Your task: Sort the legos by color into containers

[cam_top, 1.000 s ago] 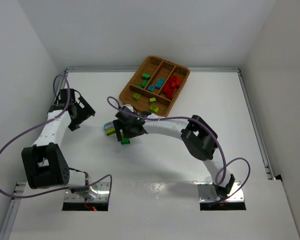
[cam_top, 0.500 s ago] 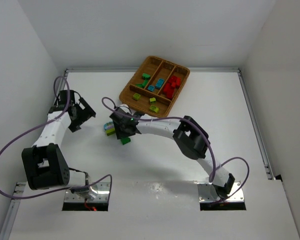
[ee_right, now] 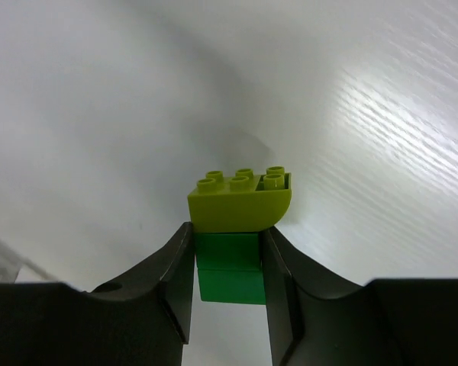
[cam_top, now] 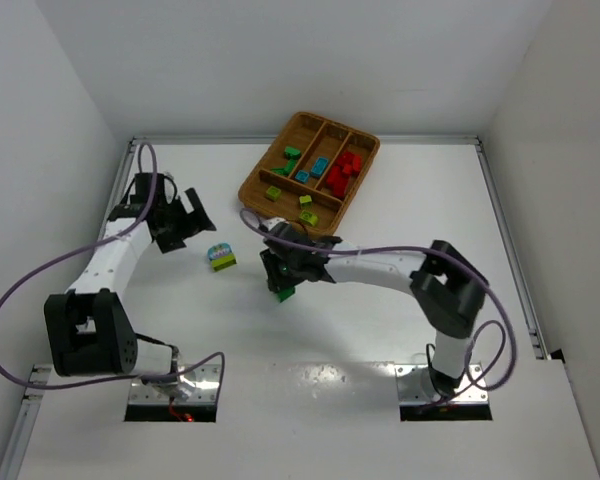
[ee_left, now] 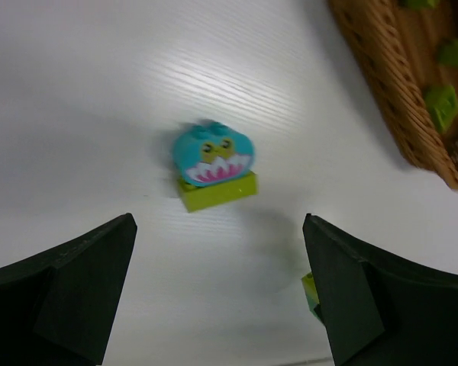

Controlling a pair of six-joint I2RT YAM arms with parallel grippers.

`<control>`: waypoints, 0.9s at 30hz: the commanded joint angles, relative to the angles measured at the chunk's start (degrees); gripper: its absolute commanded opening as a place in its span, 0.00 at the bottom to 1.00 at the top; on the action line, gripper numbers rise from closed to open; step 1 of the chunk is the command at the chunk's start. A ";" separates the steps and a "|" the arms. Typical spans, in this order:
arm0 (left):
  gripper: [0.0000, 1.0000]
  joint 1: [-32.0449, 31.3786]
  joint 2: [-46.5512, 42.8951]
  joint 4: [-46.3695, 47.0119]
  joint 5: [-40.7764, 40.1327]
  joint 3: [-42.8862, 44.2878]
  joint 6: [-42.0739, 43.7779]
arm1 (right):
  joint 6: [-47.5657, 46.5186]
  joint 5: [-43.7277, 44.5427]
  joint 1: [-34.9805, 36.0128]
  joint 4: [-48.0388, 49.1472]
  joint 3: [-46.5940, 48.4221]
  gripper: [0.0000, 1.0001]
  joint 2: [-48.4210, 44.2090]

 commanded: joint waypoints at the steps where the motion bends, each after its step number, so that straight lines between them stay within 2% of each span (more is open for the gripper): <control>1: 0.97 -2.88 0.09 0.96 13.09 2.52 4.44 | -6.01 -6.36 -2.17 8.74 -6.31 0.20 -11.45; 3: 0.97 -5.25 2.02 2.28 26.94 2.52 6.11 | -7.07 -6.90 -3.75 10.24 -10.09 0.20 -16.47; 6: 0.97 -8.42 6.15 3.94 39.96 2.52 7.27 | -7.59 -6.90 -5.33 10.86 -11.51 0.20 -19.83; 9: 1.00 -10.61 7.56 9.90 46.15 0.15 5.60 | -7.60 -6.90 -5.86 10.24 -11.51 0.20 -21.06; 10: 1.00 -11.40 8.43 11.23 50.52 -0.38 5.08 | -7.60 -6.90 -5.86 10.24 -11.51 0.20 -21.07; 14: 1.00 -17.11 10.46 12.57 51.71 0.67 5.07 | -8.13 -6.90 -6.39 9.72 -11.51 0.19 -21.07; 21: 1.00 -21.77 13.80 15.29 52.32 1.20 2.35 | -8.13 -6.90 -6.39 9.71 -11.51 0.19 -21.07; 27: 0.89 -23.10 17.40 14.68 49.33 0.58 2.95 | -8.13 -6.90 -7.45 9.19 -11.51 0.19 -21.07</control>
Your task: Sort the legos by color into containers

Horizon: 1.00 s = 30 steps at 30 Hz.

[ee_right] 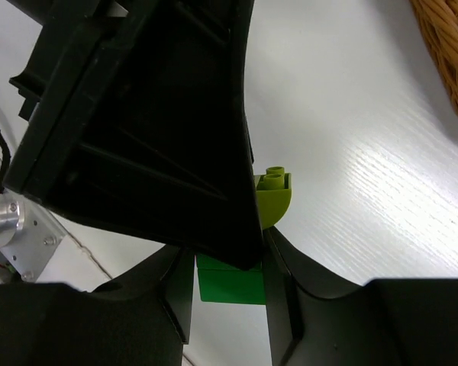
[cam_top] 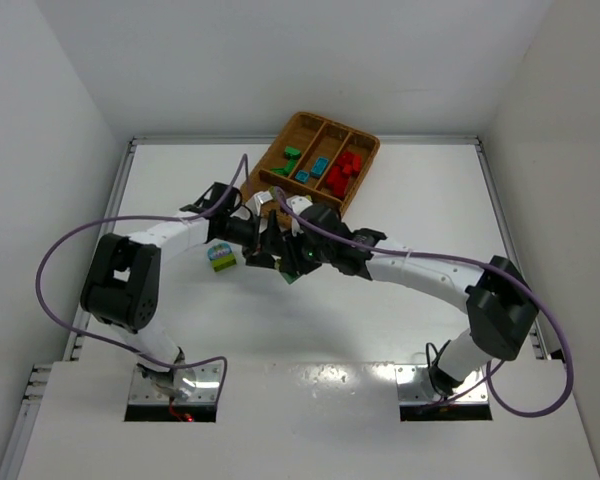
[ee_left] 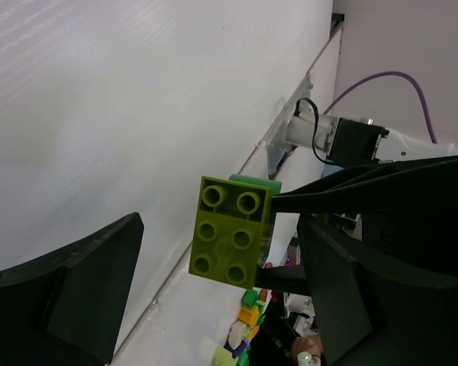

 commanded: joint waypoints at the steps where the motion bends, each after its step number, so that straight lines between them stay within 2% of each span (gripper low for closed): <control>1: 0.87 -1.18 0.40 0.53 1.83 0.08 0.84 | -0.56 0.31 -1.09 2.89 -0.30 0.19 -1.50; 6: 0.68 -0.65 1.81 3.69 6.41 -1.15 -0.38 | -0.56 -0.74 -2.76 3.51 -1.44 0.19 -2.04; 9: 0.48 -0.65 1.81 5.36 8.25 -1.15 -1.09 | -0.56 -0.74 -3.28 3.51 -1.96 0.19 -2.56; 10: 0.41 -0.65 1.81 5.37 8.26 -1.15 -1.09 | -0.56 -0.74 -3.89 4.03 -1.97 0.19 -2.56; 16: 0.21 -0.12 2.33 5.37 8.26 -0.63 -1.70 | -0.56 -0.74 -5.13 4.56 -2.50 0.19 -1.96; 20: 0.01 1.89 3.47 5.89 6.43 -0.01 -3.19 | -0.04 -0.74 -6.54 5.09 -3.02 0.19 -1.42; 30: 0.00 7.61 0.67 10.64 -5.96 4.37 -12.95 | 2.16 -0.74 -7.06 6.94 -4.08 0.17 -0.37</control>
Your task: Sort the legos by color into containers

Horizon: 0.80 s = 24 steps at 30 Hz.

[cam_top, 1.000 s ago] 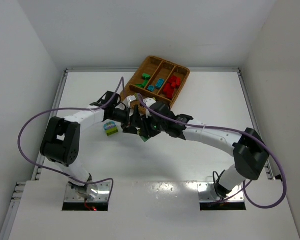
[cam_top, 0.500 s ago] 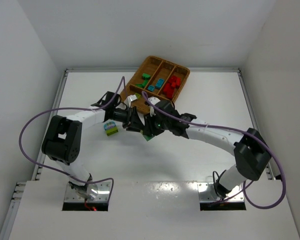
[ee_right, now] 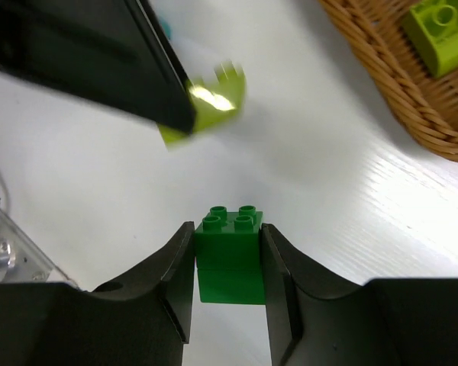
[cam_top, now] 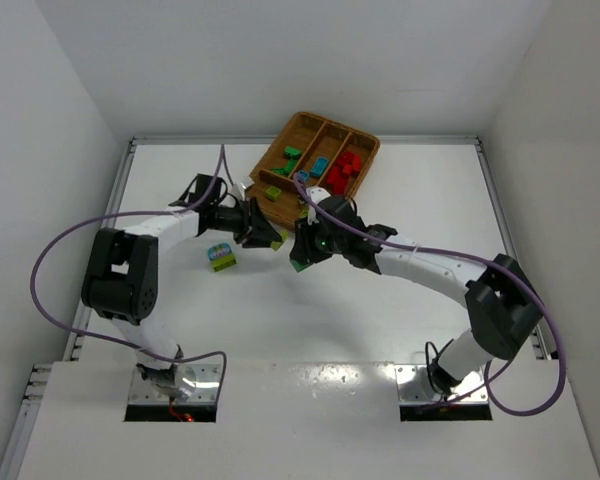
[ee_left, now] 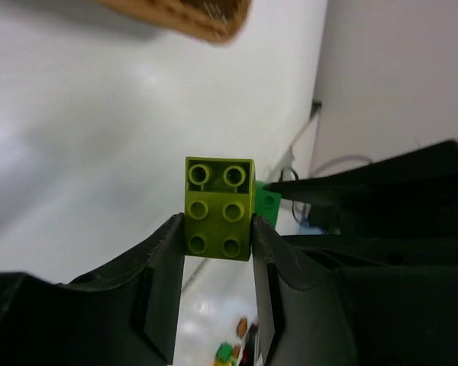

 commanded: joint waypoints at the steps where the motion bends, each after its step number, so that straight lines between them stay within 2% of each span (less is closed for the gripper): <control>1: 0.00 2.39 -2.57 2.23 -7.52 4.05 -3.73 | 0.78 1.97 -0.72 1.12 -0.06 0.17 0.29; 8: 0.00 2.39 4.54 2.23 -12.54 13.96 -4.78 | 1.83 7.49 -0.72 -0.45 -0.06 0.17 0.81; 10: 0.00 2.39 8.14 1.53 -16.31 17.40 -4.79 | 2.71 10.30 -1.34 -2.73 0.55 0.16 1.34; 14: 0.00 -0.06 15.61 -1.63 -24.13 28.99 -4.79 | 3.77 12.34 -1.95 -4.77 0.56 0.16 1.34; 17: 0.01 -1.73 23.34 -8.99 -30.10 42.50 -3.22 | 3.77 12.95 -1.95 -5.46 -0.06 0.16 0.55; 19: 0.19 -2.44 26.07 -12.17 -32.05 46.41 -2.07 | 3.77 12.95 -2.56 -5.47 -0.06 0.16 0.02; 20: 0.45 -3.06 26.78 -13.93 -32.67 47.55 -1.54 | 3.77 12.95 -2.57 -5.47 -0.06 0.16 0.02; 21: 0.60 -3.06 26.79 -13.94 -33.19 48.17 -0.93 | 4.29 12.95 -2.57 -5.47 -0.06 0.16 0.02; 23: 0.79 -3.58 25.22 -14.47 -34.69 47.48 -0.14 | 5.79 12.26 -4.06 -6.08 0.46 0.16 0.55; 24: 0.79 -3.59 24.34 -15.08 -35.83 47.48 -0.13 | 6.32 11.64 -4.06 -6.09 0.47 0.16 1.33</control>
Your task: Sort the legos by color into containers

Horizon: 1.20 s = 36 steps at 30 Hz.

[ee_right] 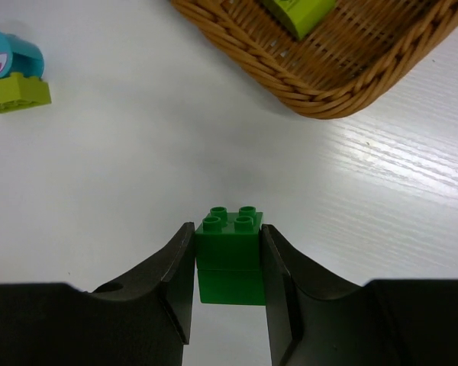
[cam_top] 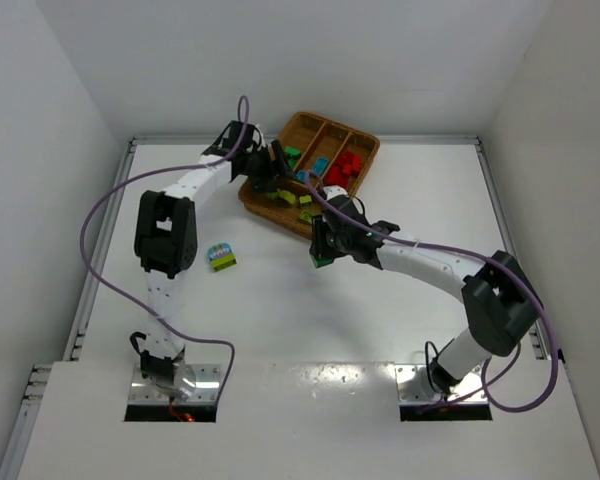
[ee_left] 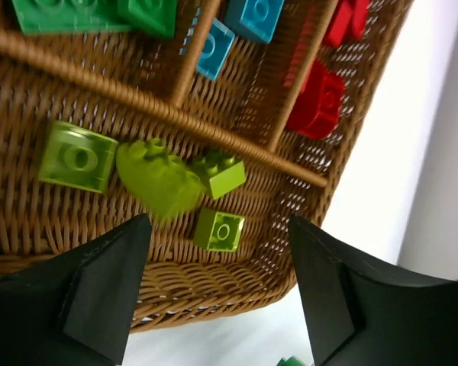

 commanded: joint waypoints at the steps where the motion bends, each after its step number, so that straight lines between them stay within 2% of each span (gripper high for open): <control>1: 0.79 -0.70 -4.08 -4.72 -5.06 1.16 2.47 | 2.43 0.25 -1.96 0.10 0.62 0.16 0.75; 6: 0.79 -1.23 -12.69 -6.14 -6.90 -5.24 5.63 | 6.30 0.95 -1.97 -3.06 3.34 0.16 4.79; 8: 0.79 -1.23 -17.77 -6.14 -7.61 -10.25 6.78 | 7.35 0.34 -1.97 -3.06 3.35 0.16 5.33; 12: 0.79 -1.76 -24.37 -6.14 -1.04 -19.65 10.11 | 9.71 -1.24 -1.97 -3.76 3.87 0.16 5.33; 17: 0.80 -2.37 -31.59 -2.63 0.13 -33.70 10.12 | 13.76 0.77 -1.36 -8.68 8.44 0.27 11.29; 19: 0.80 -2.37 -33.00 -2.01 -0.40 -35.66 10.12 | 14.38 0.77 -1.35 -7.82 8.44 0.29 14.01; 23: 0.80 -1.76 -34.15 -2.53 -0.41 -36.99 10.65 | 14.38 0.07 -0.83 -8.43 10.03 0.56 15.96; 26: 0.86 -1.76 -34.15 -4.19 -2.33 -37.51 11.26 | 13.86 -0.45 -0.83 -7.38 9.24 0.68 14.74; 31: 0.87 -0.62 -34.77 -4.82 -3.39 -39.35 11.26 | 11.75 -1.60 -0.83 -8.86 8.62 0.70 14.03; 36: 0.87 -0.09 -35.56 -4.82 -3.40 -39.89 11.79 | 12.71 0.42 -0.30 -9.56 8.35 0.63 14.81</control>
